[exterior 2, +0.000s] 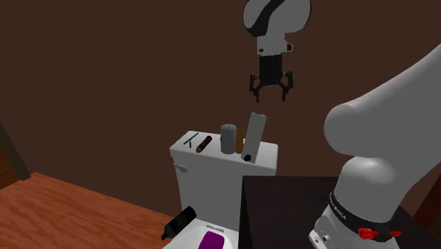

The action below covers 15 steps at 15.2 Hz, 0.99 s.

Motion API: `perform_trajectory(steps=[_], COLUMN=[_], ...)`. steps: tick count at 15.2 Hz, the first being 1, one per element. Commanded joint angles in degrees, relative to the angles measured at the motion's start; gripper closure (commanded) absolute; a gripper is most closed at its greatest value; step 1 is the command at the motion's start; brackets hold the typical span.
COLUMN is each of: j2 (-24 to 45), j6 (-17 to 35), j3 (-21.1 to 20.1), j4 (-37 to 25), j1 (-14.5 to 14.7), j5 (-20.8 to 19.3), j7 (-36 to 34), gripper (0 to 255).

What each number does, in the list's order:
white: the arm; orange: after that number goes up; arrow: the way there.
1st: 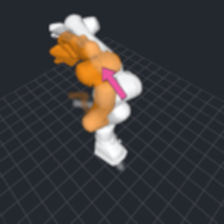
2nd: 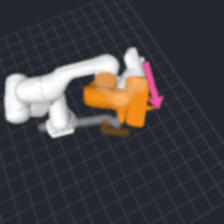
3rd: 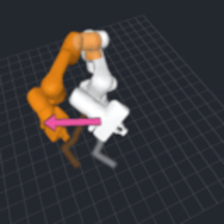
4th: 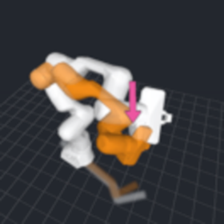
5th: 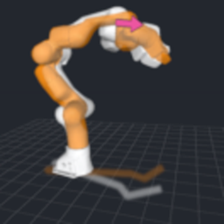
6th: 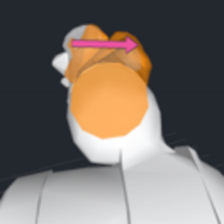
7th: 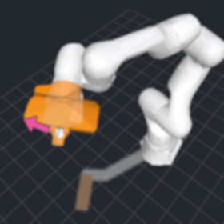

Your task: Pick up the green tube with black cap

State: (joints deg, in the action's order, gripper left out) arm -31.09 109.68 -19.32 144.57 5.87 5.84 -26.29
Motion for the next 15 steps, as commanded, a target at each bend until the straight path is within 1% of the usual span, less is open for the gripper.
perform_trajectory(steps=[1, 5, 8, 11, 13, 15], j2=[3.3, 11.0, 17.6, 24.9, 30.1, 35.4], j6=[2.9, 8.6, 12.4, 15.7, 17.5, 18.8], j3=[-2.2, -6.9, -10.3, -13.1, -14.5, -15.1], j4=[-0.5, -2.5, -4.9, -8.1, -10.6, -13.5], j1=[0.0, -0.2, -0.6, -0.9, -0.8, -0.1], j5=[0.4, -0.1, -2.0, -5.5, -8.8, -12.6], j7=[-3.1, -10.0, -15.8, -22.3, -27.1, -31.9], gripper=[0, 0, 0, 0, 0, 0])
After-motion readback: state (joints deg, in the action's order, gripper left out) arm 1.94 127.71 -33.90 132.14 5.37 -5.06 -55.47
